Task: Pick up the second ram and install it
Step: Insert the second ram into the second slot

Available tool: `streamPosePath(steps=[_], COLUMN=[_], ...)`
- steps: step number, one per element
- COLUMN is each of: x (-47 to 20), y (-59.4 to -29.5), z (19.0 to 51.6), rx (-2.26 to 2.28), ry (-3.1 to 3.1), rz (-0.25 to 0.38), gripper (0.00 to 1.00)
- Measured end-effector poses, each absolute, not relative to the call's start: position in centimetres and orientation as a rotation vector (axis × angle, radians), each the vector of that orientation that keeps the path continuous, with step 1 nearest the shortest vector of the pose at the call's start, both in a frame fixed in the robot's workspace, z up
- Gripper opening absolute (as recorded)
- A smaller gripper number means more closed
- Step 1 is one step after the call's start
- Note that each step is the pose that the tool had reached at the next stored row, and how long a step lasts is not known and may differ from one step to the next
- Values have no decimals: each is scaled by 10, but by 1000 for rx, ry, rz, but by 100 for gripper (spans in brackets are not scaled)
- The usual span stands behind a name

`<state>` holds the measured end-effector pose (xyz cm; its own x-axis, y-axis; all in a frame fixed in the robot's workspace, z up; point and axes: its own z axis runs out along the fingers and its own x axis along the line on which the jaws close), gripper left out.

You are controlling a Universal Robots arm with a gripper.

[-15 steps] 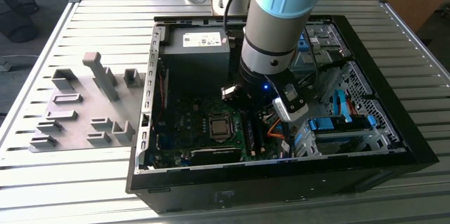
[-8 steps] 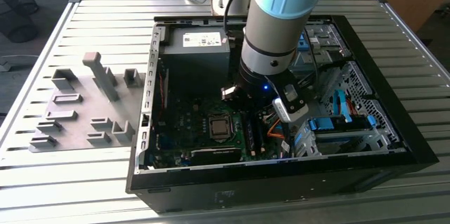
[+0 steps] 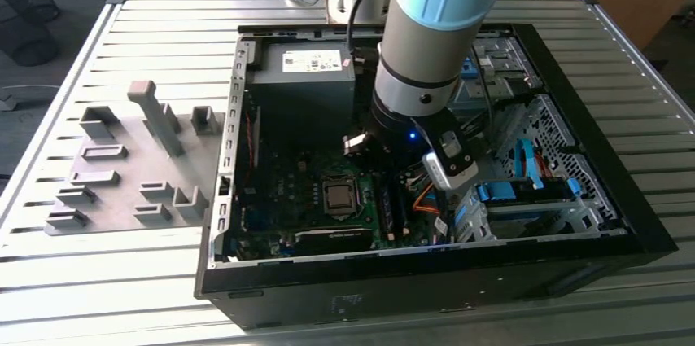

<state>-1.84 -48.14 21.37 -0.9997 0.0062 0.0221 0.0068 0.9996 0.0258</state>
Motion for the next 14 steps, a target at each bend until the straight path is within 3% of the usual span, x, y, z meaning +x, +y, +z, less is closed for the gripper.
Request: streamPosePath(steps=[14], x=[-18], y=[-481], z=[211], rx=[-11], ry=[-3119], rz=[-40], gripper=[14])
